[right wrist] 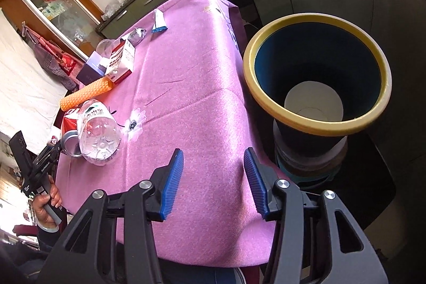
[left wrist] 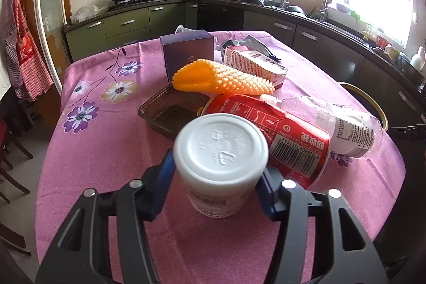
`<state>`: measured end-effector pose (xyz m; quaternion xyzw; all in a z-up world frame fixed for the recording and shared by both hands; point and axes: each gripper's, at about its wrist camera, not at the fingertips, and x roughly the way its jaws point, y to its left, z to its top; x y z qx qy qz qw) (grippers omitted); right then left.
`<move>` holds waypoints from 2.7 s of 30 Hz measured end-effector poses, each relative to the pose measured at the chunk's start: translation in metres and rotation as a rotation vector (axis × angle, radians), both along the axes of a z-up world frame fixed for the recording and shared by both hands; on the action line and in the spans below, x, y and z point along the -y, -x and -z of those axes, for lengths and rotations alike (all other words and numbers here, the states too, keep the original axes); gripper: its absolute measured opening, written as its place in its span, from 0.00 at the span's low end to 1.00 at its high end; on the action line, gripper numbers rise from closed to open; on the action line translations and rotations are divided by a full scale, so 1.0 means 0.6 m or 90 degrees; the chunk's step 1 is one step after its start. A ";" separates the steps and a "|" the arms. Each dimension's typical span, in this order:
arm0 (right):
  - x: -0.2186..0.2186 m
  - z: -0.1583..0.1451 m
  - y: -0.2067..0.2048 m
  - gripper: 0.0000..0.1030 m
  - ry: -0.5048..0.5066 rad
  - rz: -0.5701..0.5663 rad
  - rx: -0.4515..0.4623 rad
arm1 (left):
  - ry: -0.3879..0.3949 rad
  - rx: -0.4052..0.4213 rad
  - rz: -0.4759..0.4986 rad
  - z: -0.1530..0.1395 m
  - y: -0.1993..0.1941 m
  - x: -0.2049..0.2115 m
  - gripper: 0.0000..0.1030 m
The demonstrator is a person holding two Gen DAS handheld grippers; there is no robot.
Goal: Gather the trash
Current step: 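Reach to the white lidded tub and grasp it with the left tool, then carry the tub over the trash bin and open the left tool, then withdraw the left tool from the bin while the right tool reaches the water bottle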
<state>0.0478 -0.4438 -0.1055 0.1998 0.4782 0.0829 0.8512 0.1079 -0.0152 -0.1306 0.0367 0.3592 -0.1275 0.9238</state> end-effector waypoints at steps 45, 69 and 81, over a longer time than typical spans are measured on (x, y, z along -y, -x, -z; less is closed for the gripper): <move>0.260 0.015 0.157 0.49 -0.053 0.222 0.087 | 0.055 -0.128 0.348 -0.033 -0.136 0.679 0.44; 0.224 0.011 0.138 0.53 -0.047 0.160 0.086 | 0.107 0.008 0.264 -0.172 -0.042 0.494 0.80; 0.049 -0.036 0.028 0.57 -0.004 -0.094 0.093 | 0.109 0.073 0.048 -0.204 0.041 0.161 0.93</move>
